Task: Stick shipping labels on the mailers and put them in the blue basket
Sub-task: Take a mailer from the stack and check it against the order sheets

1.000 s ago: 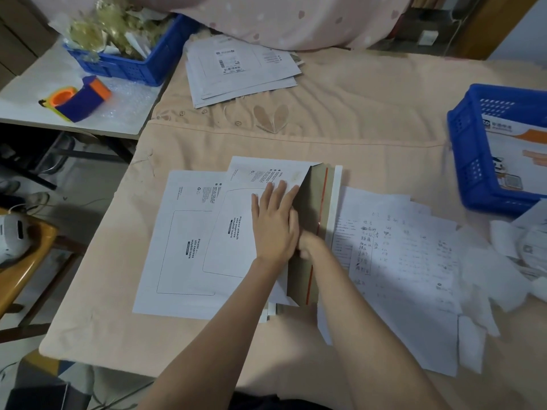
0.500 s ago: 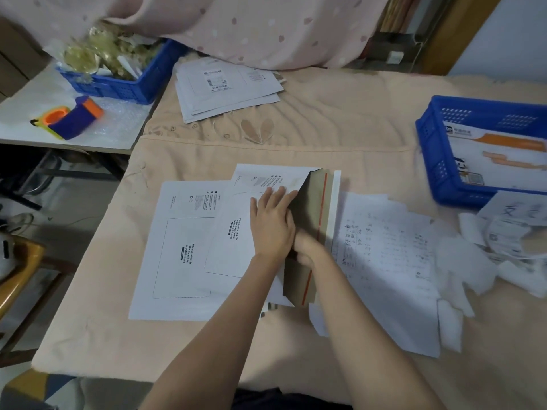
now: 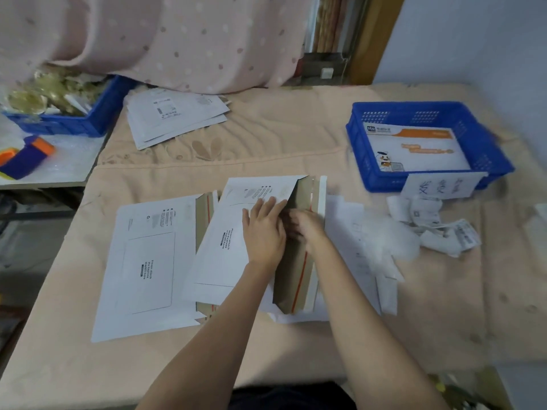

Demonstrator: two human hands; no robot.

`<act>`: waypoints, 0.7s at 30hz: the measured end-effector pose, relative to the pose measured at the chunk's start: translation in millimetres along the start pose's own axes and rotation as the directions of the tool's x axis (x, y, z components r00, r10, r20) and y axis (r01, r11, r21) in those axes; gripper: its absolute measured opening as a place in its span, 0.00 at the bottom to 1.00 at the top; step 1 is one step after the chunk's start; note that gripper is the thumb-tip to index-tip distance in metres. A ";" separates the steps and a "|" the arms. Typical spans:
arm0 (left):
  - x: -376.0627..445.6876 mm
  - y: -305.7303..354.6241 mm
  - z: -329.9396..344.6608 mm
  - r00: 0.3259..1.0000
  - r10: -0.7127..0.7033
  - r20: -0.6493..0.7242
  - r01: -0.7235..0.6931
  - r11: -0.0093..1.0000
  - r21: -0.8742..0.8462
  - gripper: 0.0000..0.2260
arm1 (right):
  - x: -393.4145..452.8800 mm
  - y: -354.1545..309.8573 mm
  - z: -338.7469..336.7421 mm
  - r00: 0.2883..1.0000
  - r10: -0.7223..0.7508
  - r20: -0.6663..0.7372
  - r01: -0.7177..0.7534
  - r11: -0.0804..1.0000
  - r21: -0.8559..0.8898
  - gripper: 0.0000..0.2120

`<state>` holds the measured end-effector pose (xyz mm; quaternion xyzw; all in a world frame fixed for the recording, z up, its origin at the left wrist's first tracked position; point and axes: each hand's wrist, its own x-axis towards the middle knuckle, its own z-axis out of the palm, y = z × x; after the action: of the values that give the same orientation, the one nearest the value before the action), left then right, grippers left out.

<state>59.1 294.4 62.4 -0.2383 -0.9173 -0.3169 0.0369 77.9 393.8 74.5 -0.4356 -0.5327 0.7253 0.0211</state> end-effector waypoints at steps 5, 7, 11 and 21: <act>-1.4 25.1 15.4 0.999 -0.021 0.024 0.021 0.999 0.027 0.18 | 7.9 6.8 -62.2 0.925 -0.073 -0.372 0.147 0.974 0.174 0.15; -2.7 32.2 22.5 0.999 -0.017 0.044 0.015 0.999 0.050 0.18 | 13.3 17.8 -81.6 0.904 0.006 -0.427 0.095 0.972 0.214 0.16; -4.8 37.6 34.6 0.995 -0.060 0.079 0.052 0.994 0.101 0.18 | 19.4 35.0 -108.3 0.902 0.174 -0.395 -0.080 0.967 0.243 0.12; -8.7 54.4 60.8 0.991 -0.094 0.096 0.079 0.985 0.151 0.18 | 28.2 54.2 -152.6 0.881 -0.062 -0.469 -0.172 0.881 -0.440 0.27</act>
<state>97.0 364.4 42.7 -0.2109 -0.9483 -0.2371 -0.0067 183.9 499.5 6.4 -0.6053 -0.6579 0.4476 0.0223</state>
